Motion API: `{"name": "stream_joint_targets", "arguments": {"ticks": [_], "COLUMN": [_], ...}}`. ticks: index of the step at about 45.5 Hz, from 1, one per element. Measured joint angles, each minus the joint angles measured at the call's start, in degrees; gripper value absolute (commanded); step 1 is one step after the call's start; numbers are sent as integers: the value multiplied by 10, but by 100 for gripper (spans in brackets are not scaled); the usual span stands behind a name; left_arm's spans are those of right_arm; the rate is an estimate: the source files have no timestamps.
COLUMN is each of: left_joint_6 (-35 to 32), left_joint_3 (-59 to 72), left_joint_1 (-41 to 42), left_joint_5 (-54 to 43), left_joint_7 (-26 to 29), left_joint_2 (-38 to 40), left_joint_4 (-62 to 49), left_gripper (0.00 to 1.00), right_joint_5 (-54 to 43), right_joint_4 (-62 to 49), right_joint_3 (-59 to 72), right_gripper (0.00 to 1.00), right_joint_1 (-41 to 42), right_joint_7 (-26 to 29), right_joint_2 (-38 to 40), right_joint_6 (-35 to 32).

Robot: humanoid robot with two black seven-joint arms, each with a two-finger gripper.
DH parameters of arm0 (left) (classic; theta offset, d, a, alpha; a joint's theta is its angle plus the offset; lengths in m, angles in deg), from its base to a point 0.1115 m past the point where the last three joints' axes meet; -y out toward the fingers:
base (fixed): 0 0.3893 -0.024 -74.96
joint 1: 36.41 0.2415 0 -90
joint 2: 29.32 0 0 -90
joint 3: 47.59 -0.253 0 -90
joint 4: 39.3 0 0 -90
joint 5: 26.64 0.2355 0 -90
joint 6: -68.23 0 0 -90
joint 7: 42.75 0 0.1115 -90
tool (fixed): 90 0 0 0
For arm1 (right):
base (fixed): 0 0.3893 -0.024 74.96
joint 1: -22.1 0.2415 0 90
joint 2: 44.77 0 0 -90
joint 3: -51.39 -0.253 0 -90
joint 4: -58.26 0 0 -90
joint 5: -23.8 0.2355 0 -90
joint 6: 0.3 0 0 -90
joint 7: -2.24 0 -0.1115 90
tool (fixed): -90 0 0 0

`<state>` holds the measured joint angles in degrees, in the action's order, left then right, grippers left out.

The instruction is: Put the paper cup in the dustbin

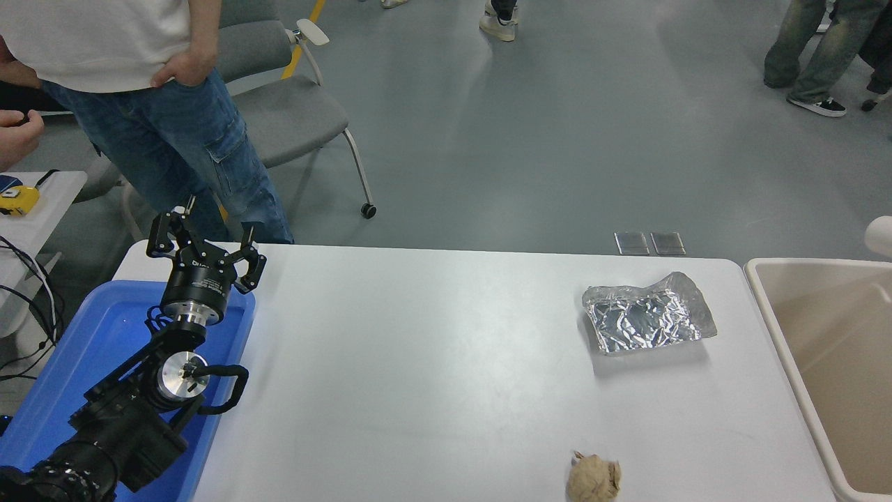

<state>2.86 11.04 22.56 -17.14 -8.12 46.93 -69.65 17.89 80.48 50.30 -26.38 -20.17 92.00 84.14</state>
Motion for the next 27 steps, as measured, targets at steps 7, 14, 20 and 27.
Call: {"name": "stream_joint_targets", "arguments": {"ticks": [7,14,20,27], "left_joint_6": [0,0,0,0], "left_joint_3": [0,0,0,0], "left_joint_1": [0,0,0,0], "left_joint_5": [0,0,0,0], "left_joint_7": [0,0,0,0], "left_joint_2": [0,0,0,0], "left_joint_4": [0,0,0,0], "left_gripper": [100,100,100,100], "right_joint_5": [13,21,31,51], "right_joint_4": [-107,-164,-195,-214], "right_joint_3": [-28,-53,-68,-77], "right_gripper": [0,0,0,0], "right_joint_1": [-37,-52,-65,-78], "right_joint_7": [7,32,65,90], "right_joint_2": [-83,-131,-160,-188], "right_joint_6": [2,11,20,31]}}
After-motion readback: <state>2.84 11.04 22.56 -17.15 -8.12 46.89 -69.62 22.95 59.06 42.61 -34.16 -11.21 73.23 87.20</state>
